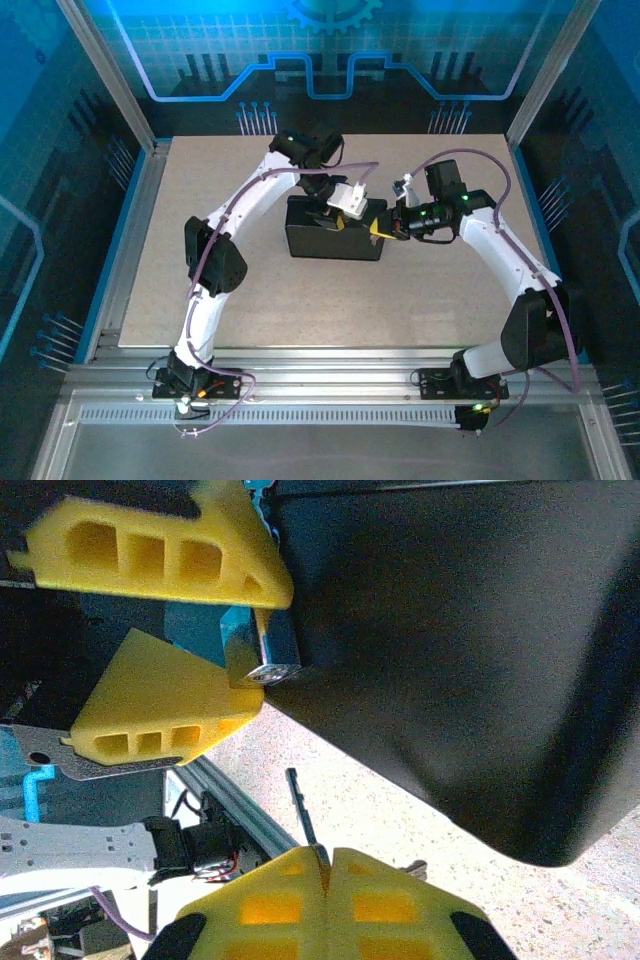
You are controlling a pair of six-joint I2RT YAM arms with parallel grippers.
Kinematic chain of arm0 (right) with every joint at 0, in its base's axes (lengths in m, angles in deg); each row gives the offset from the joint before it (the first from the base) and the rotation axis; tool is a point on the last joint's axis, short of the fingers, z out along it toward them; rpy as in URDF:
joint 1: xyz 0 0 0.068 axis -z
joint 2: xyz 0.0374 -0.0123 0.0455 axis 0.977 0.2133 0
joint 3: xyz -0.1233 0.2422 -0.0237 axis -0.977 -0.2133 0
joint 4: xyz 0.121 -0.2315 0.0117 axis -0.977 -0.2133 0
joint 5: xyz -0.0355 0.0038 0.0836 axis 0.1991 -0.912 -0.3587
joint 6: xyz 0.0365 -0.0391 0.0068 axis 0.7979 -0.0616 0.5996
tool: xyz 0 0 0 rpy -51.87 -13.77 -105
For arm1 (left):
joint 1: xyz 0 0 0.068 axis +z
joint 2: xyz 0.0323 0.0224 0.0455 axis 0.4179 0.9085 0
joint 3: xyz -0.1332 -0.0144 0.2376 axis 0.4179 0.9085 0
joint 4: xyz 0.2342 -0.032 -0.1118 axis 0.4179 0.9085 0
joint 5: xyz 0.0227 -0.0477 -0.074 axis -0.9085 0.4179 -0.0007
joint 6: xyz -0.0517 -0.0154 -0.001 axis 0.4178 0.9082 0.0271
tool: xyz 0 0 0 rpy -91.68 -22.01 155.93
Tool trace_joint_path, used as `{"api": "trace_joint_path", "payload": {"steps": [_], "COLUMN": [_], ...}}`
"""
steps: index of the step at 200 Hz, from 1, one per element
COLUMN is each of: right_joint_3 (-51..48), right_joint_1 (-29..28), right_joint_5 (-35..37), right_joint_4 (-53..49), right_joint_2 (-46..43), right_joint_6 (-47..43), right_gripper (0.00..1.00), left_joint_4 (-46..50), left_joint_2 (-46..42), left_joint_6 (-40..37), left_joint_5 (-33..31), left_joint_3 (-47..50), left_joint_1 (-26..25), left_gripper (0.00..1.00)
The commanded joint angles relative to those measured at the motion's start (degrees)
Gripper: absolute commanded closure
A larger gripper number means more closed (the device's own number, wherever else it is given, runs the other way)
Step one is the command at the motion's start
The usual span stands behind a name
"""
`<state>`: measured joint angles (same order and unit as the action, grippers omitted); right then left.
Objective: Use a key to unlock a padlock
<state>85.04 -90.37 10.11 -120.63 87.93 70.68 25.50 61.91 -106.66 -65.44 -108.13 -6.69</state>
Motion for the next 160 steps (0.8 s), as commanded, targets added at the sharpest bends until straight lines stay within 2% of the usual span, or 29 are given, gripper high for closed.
{"api": "trace_joint_path", "payload": {"steps": [1,32,58,81,118,160], "right_joint_3": [1.9,2.3,4.0,5.3,6.5,7.4], "right_joint_1": [0.5,0.5,0.5,0.5,0.9,1.4], "right_joint_5": [-2.0,-2.4,-3.4,-3.9,-4.1,-4.2], "right_joint_4": [-1.5,-1.8,-3.1,-4.4,-5.9,-6.0], "right_joint_2": [0.2,-0.1,0.4,0.7,1.3,2.7], "right_joint_6": [-1.0,-1.4,-2.5,-3.9,-5.5,-6.0], "right_gripper": [1.00,0.99,0.99,0.99,0.99,0.99], "left_joint_4": [0.1,0.0,-0.6,-1.3,-1.6,-4.1], "left_joint_2": [0.7,0.1,-0.6,-1.2,-1.6,-2.6], "left_joint_6": [-2.1,-1.6,-0.4,0.9,2.6,5.6], "left_joint_5": [0.4,0.6,0.7,0.5,0.9,2.1], "left_joint_3": [1.1,0.9,0.9,0.8,-0.1,0.8], "left_joint_1": [0.0,-0.1,-0.2,-0.4,-0.4,-0.2], "left_gripper": [0.55,0.62,0.74,0.80,0.83,0.91]}}
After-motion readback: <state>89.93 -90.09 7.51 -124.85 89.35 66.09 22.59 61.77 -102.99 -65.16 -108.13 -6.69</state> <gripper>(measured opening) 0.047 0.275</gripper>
